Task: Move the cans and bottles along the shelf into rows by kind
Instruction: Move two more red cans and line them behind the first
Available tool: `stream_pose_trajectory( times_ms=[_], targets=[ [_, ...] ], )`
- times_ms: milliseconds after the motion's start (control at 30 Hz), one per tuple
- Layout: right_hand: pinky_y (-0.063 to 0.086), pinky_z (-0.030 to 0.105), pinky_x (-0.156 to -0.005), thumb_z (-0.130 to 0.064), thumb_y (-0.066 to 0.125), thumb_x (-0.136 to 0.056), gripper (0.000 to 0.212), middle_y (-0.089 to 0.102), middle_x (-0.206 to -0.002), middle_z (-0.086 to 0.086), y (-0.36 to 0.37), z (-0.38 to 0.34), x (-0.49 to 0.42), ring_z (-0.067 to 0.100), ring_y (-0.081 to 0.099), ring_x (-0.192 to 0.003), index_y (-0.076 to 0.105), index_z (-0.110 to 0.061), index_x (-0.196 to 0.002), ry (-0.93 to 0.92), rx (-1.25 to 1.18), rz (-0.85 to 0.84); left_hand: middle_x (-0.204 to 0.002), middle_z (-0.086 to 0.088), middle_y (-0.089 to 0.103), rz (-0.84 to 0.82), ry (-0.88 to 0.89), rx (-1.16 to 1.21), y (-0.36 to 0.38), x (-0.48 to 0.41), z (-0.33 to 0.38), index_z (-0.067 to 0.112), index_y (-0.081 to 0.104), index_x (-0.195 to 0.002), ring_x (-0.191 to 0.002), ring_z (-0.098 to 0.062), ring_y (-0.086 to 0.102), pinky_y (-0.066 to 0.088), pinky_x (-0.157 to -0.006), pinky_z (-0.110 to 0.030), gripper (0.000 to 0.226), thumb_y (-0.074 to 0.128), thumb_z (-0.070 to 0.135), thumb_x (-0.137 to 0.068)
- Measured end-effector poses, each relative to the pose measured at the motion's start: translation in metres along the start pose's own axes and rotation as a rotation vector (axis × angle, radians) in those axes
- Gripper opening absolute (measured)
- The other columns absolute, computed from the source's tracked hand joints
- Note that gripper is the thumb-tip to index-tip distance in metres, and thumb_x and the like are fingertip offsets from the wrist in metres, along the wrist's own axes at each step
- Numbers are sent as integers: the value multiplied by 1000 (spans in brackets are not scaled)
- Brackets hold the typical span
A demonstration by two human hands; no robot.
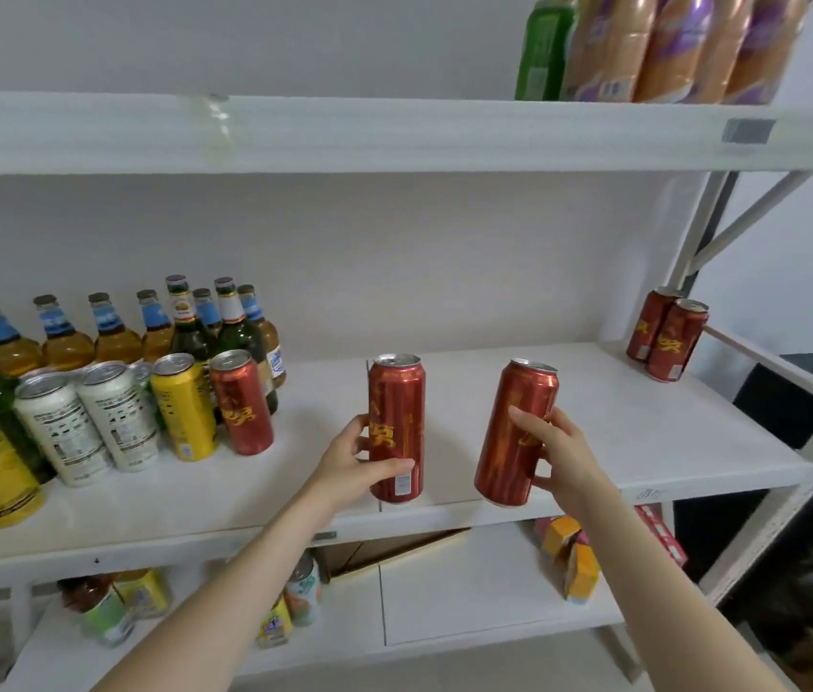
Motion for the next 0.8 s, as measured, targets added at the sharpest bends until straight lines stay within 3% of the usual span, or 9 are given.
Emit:
stream_pose_trajectory(
  times_ms=[233,433,567,733,800],
  targets=[
    [50,49,-87,-33,80,-78,38,68,-117,7,-106,-22,-17,24,64,-109,65,-24,-112,-6,27,0,-119,5,63,14,-9,2,103,-18,35,45,50,-118,-114,-16,58,49,-99,-47,70,87,45,-59],
    [49,39,-69,-32,79,-80,35,68,-116,5,-205,-38,-30,22,64,-106,62,-28,-111,-15,36,-11,-116,5,64,20,-9,26,206,-29,60,44,52,-114,-112,-16,59,51,-97,-44,63,89,39,-62],
    [49,39,-70,-33,79,-79,37,68,-116,3,-260,-43,-54,23,64,-107,62,-29,-112,-25,25,-4,-116,3,66,-3,-7,13,264,-50,75,37,53,-122,-111,-17,62,51,-99,-47,82,86,50,-49],
    [47,37,-73,-33,79,-79,37,66,-117,-1,-311,-49,-90,19,62,-106,60,-35,-111,-54,-7,24,-116,2,67,-50,4,-27,319,-93,90,39,53,-121,-110,-20,63,50,-100,-48,83,86,51,-46],
    [45,41,-82,-33,79,-79,37,65,-117,-3,-328,-51,-105,17,60,-105,59,-37,-110,-61,-17,31,-115,2,67,-50,10,-26,341,-108,94,40,53,-120,-109,-19,63,50,-100,-47,81,86,51,-46]
  ],
)
Point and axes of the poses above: each hand's wrist, its own x-axis away from the middle knuckle, its own y-axis out of the palm, z = x × y, the point moved 2 cm from there along -x, towards the middle knuckle
